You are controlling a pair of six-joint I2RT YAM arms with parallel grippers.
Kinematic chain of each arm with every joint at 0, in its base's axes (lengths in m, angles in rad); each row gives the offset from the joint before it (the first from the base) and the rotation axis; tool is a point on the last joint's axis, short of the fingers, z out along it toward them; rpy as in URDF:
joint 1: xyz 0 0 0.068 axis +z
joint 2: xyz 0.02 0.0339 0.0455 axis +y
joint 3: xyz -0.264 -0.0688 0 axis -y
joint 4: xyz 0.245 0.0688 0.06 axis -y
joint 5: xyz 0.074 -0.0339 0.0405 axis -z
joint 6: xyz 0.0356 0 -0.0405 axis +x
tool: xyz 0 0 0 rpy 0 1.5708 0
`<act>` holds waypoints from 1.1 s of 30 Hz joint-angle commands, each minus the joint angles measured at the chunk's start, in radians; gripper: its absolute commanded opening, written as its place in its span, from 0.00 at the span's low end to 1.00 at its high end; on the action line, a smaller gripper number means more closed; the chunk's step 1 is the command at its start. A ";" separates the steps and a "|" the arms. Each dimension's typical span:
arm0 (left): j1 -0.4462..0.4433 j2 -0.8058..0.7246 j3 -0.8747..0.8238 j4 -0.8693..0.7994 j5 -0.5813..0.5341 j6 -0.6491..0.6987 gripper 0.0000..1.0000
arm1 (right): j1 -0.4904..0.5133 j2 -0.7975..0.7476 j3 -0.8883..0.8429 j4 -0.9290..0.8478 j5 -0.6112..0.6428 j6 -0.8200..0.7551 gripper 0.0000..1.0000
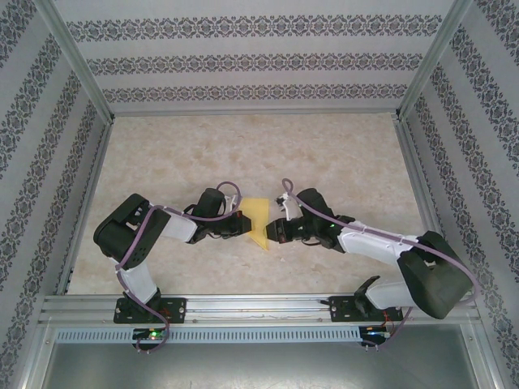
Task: Fold a paper plane with a square sheet of paper (fold left side to right side)
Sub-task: Third fold the triangle at the center of the table.
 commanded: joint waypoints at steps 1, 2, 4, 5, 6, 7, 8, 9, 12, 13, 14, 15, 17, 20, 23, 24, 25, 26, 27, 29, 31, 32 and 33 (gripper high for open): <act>-0.010 0.039 -0.028 -0.126 -0.108 0.013 0.00 | 0.036 0.055 0.013 0.018 -0.036 0.048 0.04; -0.010 0.038 -0.028 -0.128 -0.108 0.015 0.00 | 0.048 0.076 0.024 0.021 -0.030 0.049 0.04; -0.010 0.035 -0.025 -0.134 -0.110 0.018 0.00 | 0.062 0.112 0.042 0.025 -0.021 0.048 0.03; -0.010 0.034 -0.023 -0.140 -0.110 0.020 0.00 | 0.068 0.129 0.049 0.030 -0.016 0.049 0.03; -0.010 0.031 -0.020 -0.147 -0.111 0.022 0.00 | 0.074 0.143 0.054 0.032 -0.007 0.050 0.03; -0.010 0.030 -0.017 -0.152 -0.111 0.026 0.00 | 0.076 0.153 0.057 0.032 0.002 0.050 0.02; -0.009 0.028 -0.016 -0.156 -0.113 0.028 0.00 | 0.076 0.163 0.059 0.033 0.011 0.050 0.02; -0.010 0.028 -0.014 -0.161 -0.113 0.031 0.00 | 0.076 0.169 0.059 0.033 0.023 0.050 0.02; -0.010 0.028 -0.011 -0.165 -0.113 0.032 0.00 | 0.074 0.185 0.062 0.031 0.037 0.051 0.02; -0.010 0.027 -0.011 -0.165 -0.112 0.032 0.00 | 0.075 0.189 0.062 0.029 0.040 0.051 0.02; -0.010 0.029 -0.009 -0.166 -0.112 0.032 0.00 | 0.074 0.194 0.062 0.025 0.044 0.051 0.01; -0.010 0.030 -0.008 -0.168 -0.111 0.034 0.00 | 0.074 0.199 0.062 0.020 0.049 0.050 0.01; -0.010 0.031 -0.007 -0.165 -0.112 0.032 0.00 | 0.074 0.207 0.062 0.009 0.057 0.048 0.01; -0.010 0.032 -0.006 -0.167 -0.110 0.033 0.00 | 0.072 0.217 0.058 0.002 0.067 0.048 0.01; -0.011 0.034 -0.004 -0.168 -0.110 0.034 0.00 | 0.071 0.226 0.056 0.000 0.071 0.050 0.01; -0.010 0.033 -0.005 -0.170 -0.110 0.035 0.00 | 0.069 0.228 0.056 -0.002 0.071 0.050 0.01; -0.010 0.034 -0.004 -0.170 -0.110 0.035 0.00 | 0.069 0.231 0.056 -0.003 0.071 0.051 0.00; -0.010 0.034 -0.004 -0.171 -0.112 0.035 0.00 | 0.068 0.235 0.056 -0.003 0.071 0.053 0.00; -0.011 0.034 -0.005 -0.172 -0.111 0.037 0.00 | 0.068 0.239 0.055 -0.005 0.071 0.054 0.00; -0.010 0.033 -0.005 -0.173 -0.113 0.038 0.00 | 0.066 0.243 0.052 -0.005 0.072 0.056 0.00; -0.010 0.033 -0.004 -0.175 -0.113 0.038 0.00 | 0.067 0.247 0.050 -0.006 0.075 0.058 0.00; -0.011 0.032 -0.005 -0.175 -0.113 0.038 0.00 | 0.066 0.247 0.050 -0.006 0.077 0.058 0.00; -0.011 0.032 -0.004 -0.177 -0.113 0.039 0.00 | 0.066 0.247 0.050 -0.006 0.077 0.058 0.00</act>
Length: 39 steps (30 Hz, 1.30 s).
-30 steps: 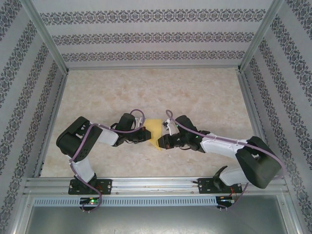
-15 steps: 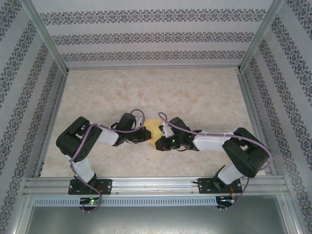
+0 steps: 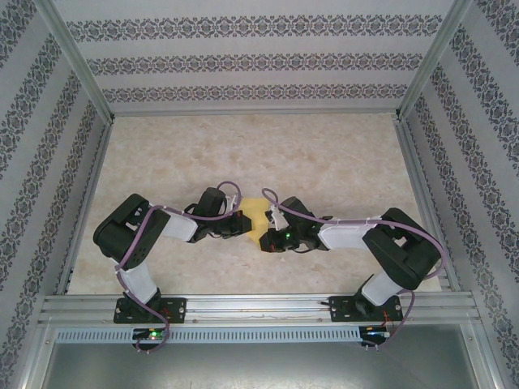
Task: Fold a paper plane with a square sheet of paper (fold left side to right side)
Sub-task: Third fold the triangle at the center of the table.
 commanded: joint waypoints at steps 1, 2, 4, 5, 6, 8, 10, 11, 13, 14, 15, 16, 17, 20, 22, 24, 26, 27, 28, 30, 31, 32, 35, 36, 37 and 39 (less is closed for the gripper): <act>-0.006 0.036 -0.017 -0.145 -0.102 0.039 0.00 | -0.003 0.011 0.010 -0.016 0.019 0.006 0.00; -0.005 0.035 -0.017 -0.145 -0.102 0.039 0.00 | -0.004 0.012 0.010 -0.018 0.018 0.006 0.00; -0.006 0.034 -0.017 -0.150 -0.104 0.042 0.00 | -0.006 0.014 0.009 -0.018 0.020 0.006 0.00; -0.005 0.033 -0.017 -0.150 -0.105 0.042 0.00 | -0.007 0.014 0.008 -0.020 0.021 0.006 0.00; -0.005 0.033 -0.017 -0.151 -0.105 0.042 0.00 | -0.006 0.017 0.008 -0.019 0.021 0.005 0.00; -0.005 0.033 -0.018 -0.151 -0.105 0.042 0.00 | -0.009 0.020 0.008 -0.022 0.019 0.004 0.00; -0.005 0.033 -0.017 -0.154 -0.106 0.043 0.00 | -0.010 0.023 0.010 -0.022 0.017 0.005 0.00; -0.005 0.033 -0.017 -0.154 -0.107 0.042 0.00 | -0.009 0.026 0.010 -0.022 0.014 0.005 0.00; -0.005 0.032 -0.017 -0.156 -0.107 0.044 0.00 | -0.010 0.030 0.010 -0.022 0.015 0.006 0.00; -0.006 0.033 -0.019 -0.154 -0.107 0.042 0.00 | -0.009 0.032 0.008 -0.022 0.015 0.006 0.00; -0.005 0.033 -0.017 -0.156 -0.106 0.042 0.00 | -0.009 0.034 0.008 -0.022 0.017 0.007 0.00; -0.005 0.033 -0.017 -0.158 -0.106 0.043 0.00 | -0.011 0.034 0.007 -0.021 0.018 0.007 0.00; -0.006 0.032 -0.018 -0.158 -0.106 0.043 0.00 | -0.011 0.034 0.007 -0.021 0.018 0.007 0.00; -0.006 0.033 -0.019 -0.160 -0.106 0.044 0.00 | -0.012 0.037 0.006 -0.021 0.018 0.006 0.00; -0.006 0.033 -0.019 -0.163 -0.110 0.043 0.00 | -0.012 0.040 0.005 -0.022 0.015 0.006 0.00; -0.006 0.033 -0.020 -0.163 -0.115 0.042 0.00 | -0.014 0.043 0.001 -0.022 0.015 0.008 0.00; -0.005 0.031 -0.022 -0.164 -0.119 0.040 0.00 | -0.015 0.048 -0.001 -0.024 0.010 0.010 0.00; -0.005 0.031 -0.022 -0.164 -0.120 0.039 0.00 | -0.017 0.052 -0.002 -0.024 0.005 0.010 0.00; -0.005 0.032 -0.021 -0.165 -0.122 0.037 0.00 | -0.018 0.058 -0.002 -0.025 -0.001 0.012 0.00; -0.006 0.034 -0.020 -0.170 -0.126 0.034 0.00 | -0.017 0.065 -0.004 -0.027 -0.009 0.016 0.00; -0.006 0.034 -0.020 -0.172 -0.128 0.032 0.00 | -0.017 0.066 -0.008 -0.026 -0.012 0.019 0.00; -0.005 0.034 -0.020 -0.175 -0.131 0.031 0.00 | -0.017 0.066 -0.011 -0.027 -0.015 0.022 0.00; -0.006 0.034 -0.020 -0.188 -0.144 0.026 0.00 | -0.017 0.058 -0.022 -0.029 -0.021 0.031 0.00; -0.005 0.034 -0.020 -0.193 -0.148 0.024 0.00 | -0.018 0.052 -0.027 -0.030 -0.024 0.034 0.00; -0.005 0.036 -0.020 -0.194 -0.152 0.022 0.00 | -0.017 0.047 -0.032 -0.031 -0.029 0.036 0.00; -0.005 0.037 -0.020 -0.200 -0.158 0.019 0.00 | -0.018 0.038 -0.041 -0.038 -0.037 0.038 0.00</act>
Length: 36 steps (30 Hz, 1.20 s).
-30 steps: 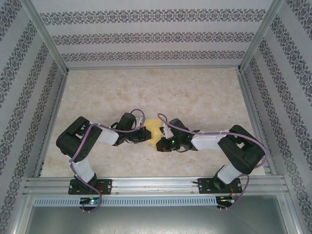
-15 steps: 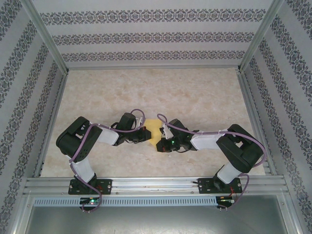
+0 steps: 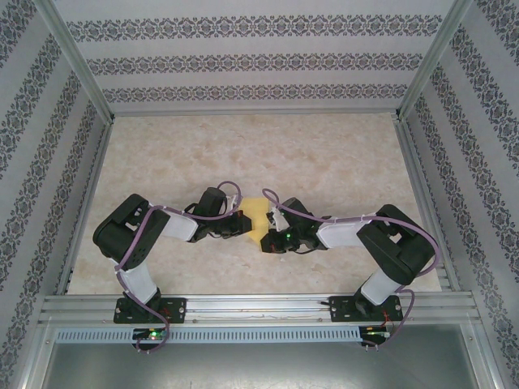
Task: Fold a paper plane with a square sheet of paper (fold left side to right side)
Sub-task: Third fold the triangle at the center of the table.
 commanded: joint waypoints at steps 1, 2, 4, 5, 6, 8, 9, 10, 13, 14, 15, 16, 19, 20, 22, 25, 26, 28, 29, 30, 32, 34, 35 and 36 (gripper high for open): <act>-0.005 0.040 -0.027 -0.181 -0.149 0.019 0.00 | -0.003 -0.012 -0.038 -0.055 -0.024 0.013 0.00; -0.004 0.042 -0.026 -0.181 -0.150 0.018 0.00 | -0.004 -0.017 -0.043 -0.057 -0.032 0.014 0.00; -0.004 0.043 -0.026 -0.179 -0.149 0.017 0.00 | -0.003 -0.033 -0.055 -0.058 -0.052 0.017 0.00; -0.005 0.042 -0.026 -0.179 -0.149 0.016 0.00 | -0.003 -0.042 -0.060 -0.059 -0.058 0.017 0.00; -0.003 0.042 -0.027 -0.179 -0.150 0.017 0.00 | -0.004 -0.058 -0.065 -0.065 -0.065 0.017 0.00; -0.004 0.043 -0.026 -0.181 -0.150 0.015 0.00 | -0.004 -0.090 -0.069 -0.082 -0.077 0.012 0.00; -0.005 0.043 -0.025 -0.184 -0.152 0.018 0.00 | -0.005 -0.110 -0.069 -0.099 -0.084 0.007 0.00; -0.005 0.043 -0.025 -0.184 -0.152 0.018 0.00 | -0.008 -0.134 -0.067 -0.112 -0.091 0.002 0.00; -0.004 0.042 -0.025 -0.184 -0.150 0.017 0.00 | -0.030 -0.217 -0.063 -0.149 -0.108 -0.006 0.00; -0.004 0.040 -0.025 -0.184 -0.151 0.017 0.00 | -0.039 -0.242 -0.062 -0.156 -0.112 -0.006 0.00; -0.004 0.040 -0.025 -0.184 -0.150 0.017 0.00 | -0.048 -0.267 -0.060 -0.157 -0.117 -0.007 0.00; -0.004 0.040 -0.025 -0.184 -0.151 0.018 0.00 | -0.055 -0.285 -0.055 -0.155 -0.121 -0.007 0.00; -0.004 0.040 -0.022 -0.184 -0.150 0.019 0.00 | -0.056 -0.286 -0.030 -0.123 -0.113 -0.006 0.00; -0.004 0.041 -0.022 -0.182 -0.149 0.019 0.00 | -0.052 -0.273 -0.020 -0.112 -0.104 -0.003 0.00; -0.004 0.045 -0.020 -0.181 -0.146 0.017 0.00 | -0.037 -0.228 0.011 -0.098 -0.072 -0.004 0.00; -0.005 0.045 -0.020 -0.179 -0.144 0.015 0.00 | -0.006 -0.162 0.056 -0.079 -0.023 -0.005 0.00; -0.005 0.044 -0.020 -0.179 -0.145 0.016 0.00 | -0.001 -0.139 0.068 -0.073 -0.011 -0.002 0.00; -0.005 0.045 -0.019 -0.179 -0.144 0.016 0.00 | 0.008 -0.094 0.088 -0.060 0.011 0.007 0.00; -0.004 0.045 -0.019 -0.179 -0.144 0.015 0.00 | 0.013 -0.077 0.095 -0.058 0.021 0.010 0.00; -0.004 0.045 -0.017 -0.179 -0.143 0.015 0.00 | 0.017 -0.060 0.102 -0.055 0.029 0.011 0.00; -0.004 0.047 -0.016 -0.179 -0.140 0.015 0.00 | 0.022 -0.033 0.114 -0.061 0.043 0.014 0.00; -0.004 0.049 -0.014 -0.182 -0.137 0.015 0.00 | 0.024 -0.011 0.116 -0.071 0.054 0.017 0.00; -0.005 0.049 -0.012 -0.182 -0.137 0.015 0.00 | 0.025 -0.005 0.114 -0.075 0.062 0.018 0.00; -0.004 0.048 -0.012 -0.182 -0.138 0.014 0.00 | 0.024 -0.001 0.109 -0.079 0.069 0.019 0.00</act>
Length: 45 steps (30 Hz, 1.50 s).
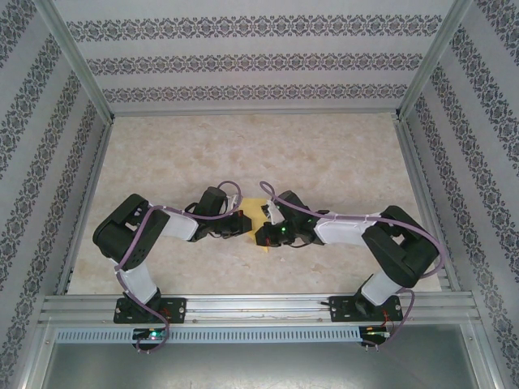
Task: Fold a paper plane with a square sheet of paper (fold left side to right side)
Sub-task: Third fold the triangle at the center of the table.
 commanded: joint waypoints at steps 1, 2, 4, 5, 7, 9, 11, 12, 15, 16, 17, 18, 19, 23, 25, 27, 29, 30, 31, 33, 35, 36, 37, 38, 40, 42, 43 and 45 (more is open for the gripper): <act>-0.004 0.050 -0.021 -0.163 -0.135 0.016 0.00 | 0.008 0.023 0.010 -0.012 0.053 0.009 0.00; -0.003 0.049 -0.021 -0.163 -0.135 0.017 0.00 | 0.007 0.030 0.006 -0.017 0.059 0.010 0.00; -0.004 0.051 -0.017 -0.166 -0.133 0.019 0.00 | 0.007 0.043 0.003 -0.026 0.062 0.009 0.00; -0.004 0.053 -0.017 -0.166 -0.133 0.018 0.00 | 0.006 0.048 0.002 -0.031 0.064 0.009 0.00; -0.004 0.053 -0.016 -0.167 -0.133 0.019 0.00 | 0.008 0.056 -0.002 -0.037 0.069 0.009 0.00; -0.004 0.051 -0.014 -0.168 -0.133 0.019 0.00 | 0.007 0.061 -0.005 -0.040 0.072 0.010 0.00; -0.003 0.049 -0.014 -0.169 -0.133 0.020 0.00 | 0.006 0.067 -0.008 -0.040 0.070 0.010 0.00; -0.004 0.046 -0.013 -0.169 -0.133 0.021 0.00 | 0.007 0.071 -0.009 -0.041 0.068 0.010 0.00; -0.004 0.031 -0.010 -0.168 -0.129 0.024 0.03 | 0.005 0.082 -0.020 -0.034 0.053 0.014 0.00; -0.003 0.022 -0.007 -0.166 -0.126 0.024 0.03 | 0.000 0.086 -0.027 -0.026 0.045 0.017 0.00; -0.003 0.011 -0.003 -0.168 -0.125 0.027 0.04 | -0.002 0.091 -0.036 -0.016 0.034 0.021 0.00; -0.003 0.003 0.002 -0.172 -0.123 0.030 0.05 | -0.006 0.095 -0.042 -0.009 0.028 0.023 0.00; -0.003 -0.011 0.009 -0.179 -0.123 0.035 0.05 | -0.010 0.097 -0.050 -0.006 0.022 0.021 0.00; -0.001 -0.079 0.035 -0.212 -0.128 0.061 0.06 | -0.027 0.100 -0.076 -0.004 0.015 0.011 0.00; -0.002 -0.118 0.035 -0.227 -0.135 0.072 0.06 | -0.038 0.099 -0.090 0.002 0.014 0.004 0.00; -0.003 -0.155 0.029 -0.240 -0.134 0.084 0.06 | -0.049 0.100 -0.104 0.012 0.007 -0.004 0.00; -0.003 -0.188 0.013 -0.242 -0.119 0.091 0.05 | -0.060 0.104 -0.113 0.021 0.001 -0.015 0.00; -0.005 -0.201 0.004 -0.236 -0.110 0.091 0.04 | -0.061 0.107 -0.119 0.024 -0.003 -0.020 0.00; -0.008 -0.214 -0.008 -0.229 -0.101 0.088 0.04 | -0.064 0.109 -0.121 0.024 -0.003 -0.025 0.00; -0.020 -0.234 -0.027 -0.206 -0.088 0.079 0.03 | -0.068 0.113 -0.126 0.027 -0.007 -0.030 0.00; -0.043 -0.243 -0.039 -0.181 -0.082 0.071 0.03 | -0.071 0.117 -0.131 0.033 -0.007 -0.031 0.00; -0.055 -0.243 -0.038 -0.172 -0.081 0.068 0.03 | -0.070 0.119 -0.133 0.037 -0.007 -0.030 0.00; -0.067 -0.237 -0.037 -0.161 -0.078 0.064 0.03 | -0.072 0.121 -0.134 0.038 -0.007 -0.031 0.00; -0.078 -0.228 -0.034 -0.146 -0.072 0.060 0.03 | -0.071 0.123 -0.133 0.038 -0.006 -0.031 0.00; -0.092 -0.206 -0.031 -0.110 -0.065 0.042 0.03 | -0.070 0.126 -0.133 0.039 -0.004 -0.033 0.00; -0.102 -0.182 -0.025 -0.079 -0.063 0.028 0.03 | -0.071 0.129 -0.134 0.041 -0.001 -0.033 0.00; -0.105 -0.169 -0.023 -0.066 -0.065 0.022 0.03 | -0.071 0.130 -0.134 0.041 -0.001 -0.032 0.00; -0.110 -0.148 -0.023 -0.047 -0.075 0.014 0.03 | -0.072 0.132 -0.134 0.040 0.001 -0.031 0.00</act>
